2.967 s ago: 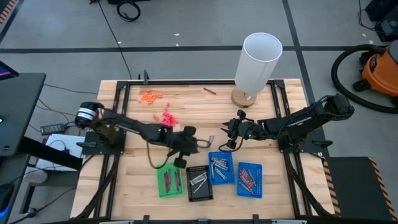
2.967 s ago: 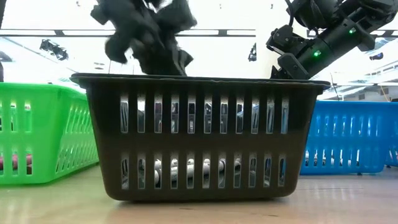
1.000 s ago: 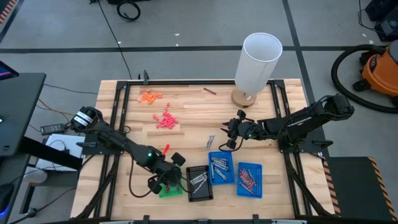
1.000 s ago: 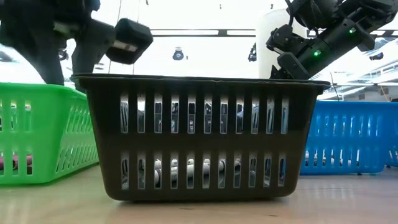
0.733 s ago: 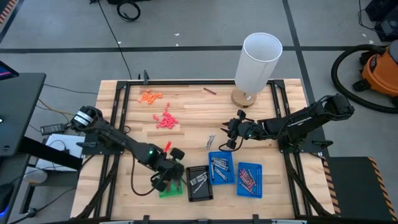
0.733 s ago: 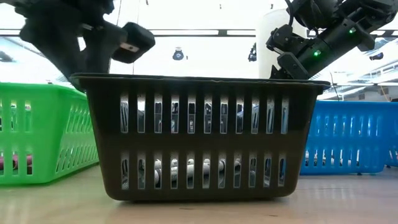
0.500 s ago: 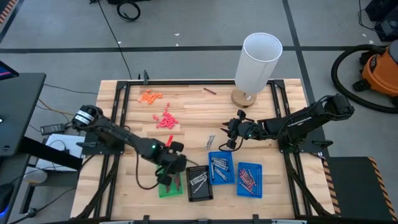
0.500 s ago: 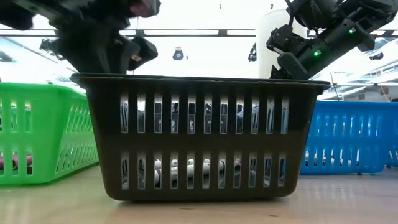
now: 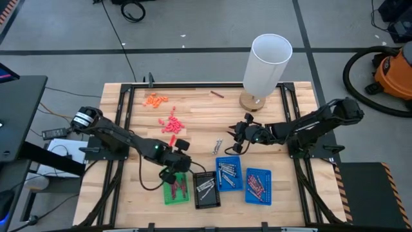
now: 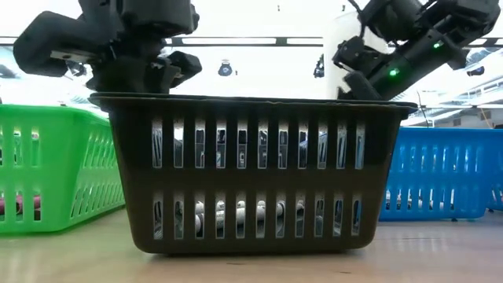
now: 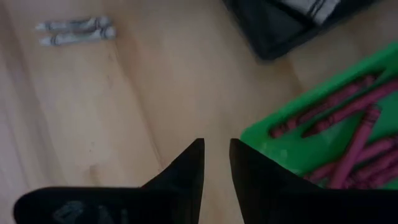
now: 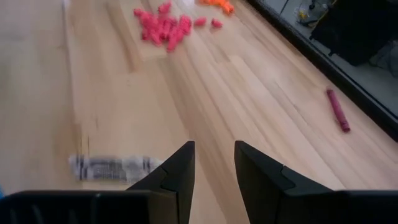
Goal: Sort crayons
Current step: Put the red crayon into the green bin
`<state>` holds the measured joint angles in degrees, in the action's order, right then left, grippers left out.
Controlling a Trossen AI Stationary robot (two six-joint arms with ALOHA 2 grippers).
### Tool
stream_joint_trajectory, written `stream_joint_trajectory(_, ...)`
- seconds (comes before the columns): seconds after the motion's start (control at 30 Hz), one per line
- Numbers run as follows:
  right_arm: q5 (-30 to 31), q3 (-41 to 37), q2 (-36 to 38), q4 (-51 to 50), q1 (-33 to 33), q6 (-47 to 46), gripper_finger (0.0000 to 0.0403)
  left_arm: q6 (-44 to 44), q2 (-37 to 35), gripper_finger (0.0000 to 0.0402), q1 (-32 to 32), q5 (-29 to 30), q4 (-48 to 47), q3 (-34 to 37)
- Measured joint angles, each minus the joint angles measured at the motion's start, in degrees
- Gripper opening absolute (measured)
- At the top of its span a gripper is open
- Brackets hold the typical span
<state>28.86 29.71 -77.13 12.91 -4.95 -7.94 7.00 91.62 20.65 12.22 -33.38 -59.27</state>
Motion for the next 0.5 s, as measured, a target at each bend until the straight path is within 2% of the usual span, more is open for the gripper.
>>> stream_joint_trajectory(0.23,-0.6,0.3,-7.2,8.9,1.7,0.3,0.0121,0.6,-6.7,0.0086,-1.0,0.2,5.6,3.9)
stream_joint_trajectory(0.5,-4.7,6.1,-14.0,9.3,7.5,2.9,0.0121,-0.6,-15.2,0.0086,-3.1,0.1,16.2,11.1)
